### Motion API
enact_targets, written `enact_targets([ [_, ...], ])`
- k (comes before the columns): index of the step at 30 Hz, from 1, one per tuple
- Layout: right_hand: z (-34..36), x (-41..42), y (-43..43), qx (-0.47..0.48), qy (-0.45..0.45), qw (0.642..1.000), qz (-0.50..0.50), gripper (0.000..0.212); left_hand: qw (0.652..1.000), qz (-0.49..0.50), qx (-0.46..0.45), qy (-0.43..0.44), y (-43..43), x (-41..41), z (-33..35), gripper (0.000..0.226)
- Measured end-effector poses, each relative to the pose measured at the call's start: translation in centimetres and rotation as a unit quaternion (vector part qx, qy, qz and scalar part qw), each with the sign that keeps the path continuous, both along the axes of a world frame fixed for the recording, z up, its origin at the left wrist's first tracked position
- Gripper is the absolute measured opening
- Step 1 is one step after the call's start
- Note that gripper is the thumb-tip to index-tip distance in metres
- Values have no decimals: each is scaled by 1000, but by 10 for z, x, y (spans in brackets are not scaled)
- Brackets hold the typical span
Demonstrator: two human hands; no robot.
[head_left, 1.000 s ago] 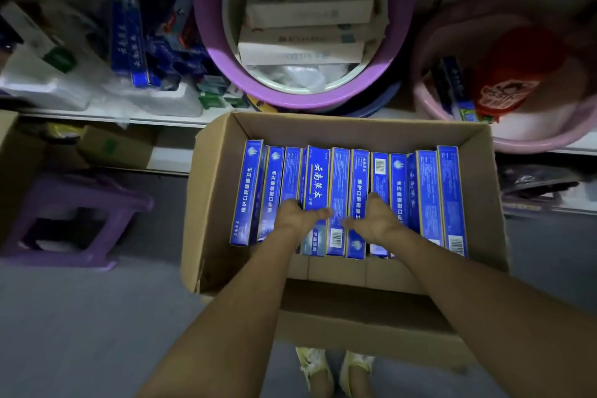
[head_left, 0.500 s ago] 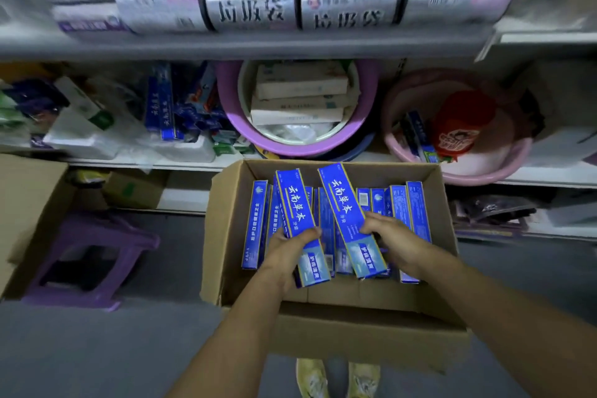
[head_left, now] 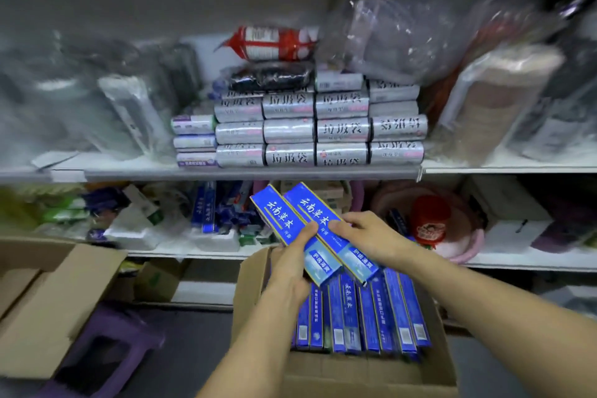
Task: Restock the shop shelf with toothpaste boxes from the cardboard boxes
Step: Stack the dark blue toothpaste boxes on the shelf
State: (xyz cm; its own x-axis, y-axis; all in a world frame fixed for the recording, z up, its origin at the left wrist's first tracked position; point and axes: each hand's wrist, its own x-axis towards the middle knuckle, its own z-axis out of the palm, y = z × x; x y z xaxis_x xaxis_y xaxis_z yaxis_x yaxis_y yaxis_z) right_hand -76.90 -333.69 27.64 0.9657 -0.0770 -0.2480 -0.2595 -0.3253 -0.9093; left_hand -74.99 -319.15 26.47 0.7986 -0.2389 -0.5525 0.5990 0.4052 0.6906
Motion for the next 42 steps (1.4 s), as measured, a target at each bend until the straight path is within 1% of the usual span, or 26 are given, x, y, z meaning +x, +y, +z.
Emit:
enact_targets([
  [1, 12, 3, 3, -25, -23, 999, 13, 39, 1000, 17, 3, -5, 4, 3, 12, 22],
  [2, 25, 4, 5, -53, -34, 998, 25, 54, 999, 38, 8, -17, 8, 7, 24, 28],
  [3, 40, 5, 8, -75, -39, 996, 37, 64, 997, 65, 18, -32, 12, 13, 34, 37],
  [5, 67, 8, 11, -113, -33, 990, 72, 75, 991, 110, 34, -65, 20, 20, 57, 42],
  [7, 94, 12, 14, -158, -35, 980, 118, 69, 988, 124, 30, -90, 27, 25, 80, 42],
  [9, 119, 19, 17, -205, -68, 966, 139, 53, 984, 137, 15, -113, 31, 33, 99, 42],
  [11, 145, 29, 17, -240, -122, 954, 132, 36, 981, 141, 8, -133, 34, 42, 117, 32],
  [13, 173, 39, 12, -262, -163, 943, 121, 29, 978, 137, -2, -160, 39, 53, 135, 21],
  [16, 212, 56, -4, -270, -198, 933, 135, 34, 971, 138, -1, -197, 47, 67, 167, 12],
  [18, 236, 68, -17, -295, -231, 915, 148, 40, 964, 157, 3, -213, 50, 75, 189, 8],
  [20, 259, 80, -28, -312, -270, 898, 155, 41, 956, 163, -39, -242, 49, 80, 214, 5],
  [22, 282, 90, -39, -321, -304, 884, 156, 44, 945, 160, -95, -271, 43, 85, 237, 13],
  [23, 293, 94, -44, -324, -317, 878, 154, 45, 939, 159, -105, -286, 40, 88, 248, 16],
  [25, 317, 103, -55, -337, -340, 865, 147, 46, 934, 166, -84, -306, 31, 97, 267, 17],
  [27, 340, 114, -67, -364, -367, 846, 134, 46, 932, 171, -45, -315, 21, 106, 283, 18],
  [29, 363, 127, -77, -384, -390, 827, 130, 49, 925, 182, -30, -331, 11, 117, 297, 15],
  [33, 400, 160, -96, -432, -403, 800, 102, 49, 913, 200, -64, -349, 1, 143, 325, 23],
  [35, 412, 178, -102, -461, -400, 788, 74, 51, 909, 201, -71, -358, -1, 156, 335, 16],
  [38, 422, 209, -104, -485, -381, 786, 31, 50, 908, 187, -46, -373, -6, 174, 346, 14],
  [42, 426, 255, -97, -508, -355, 785, 20, 48, 904, 176, -30, -387, -10, 199, 354, 14],
])
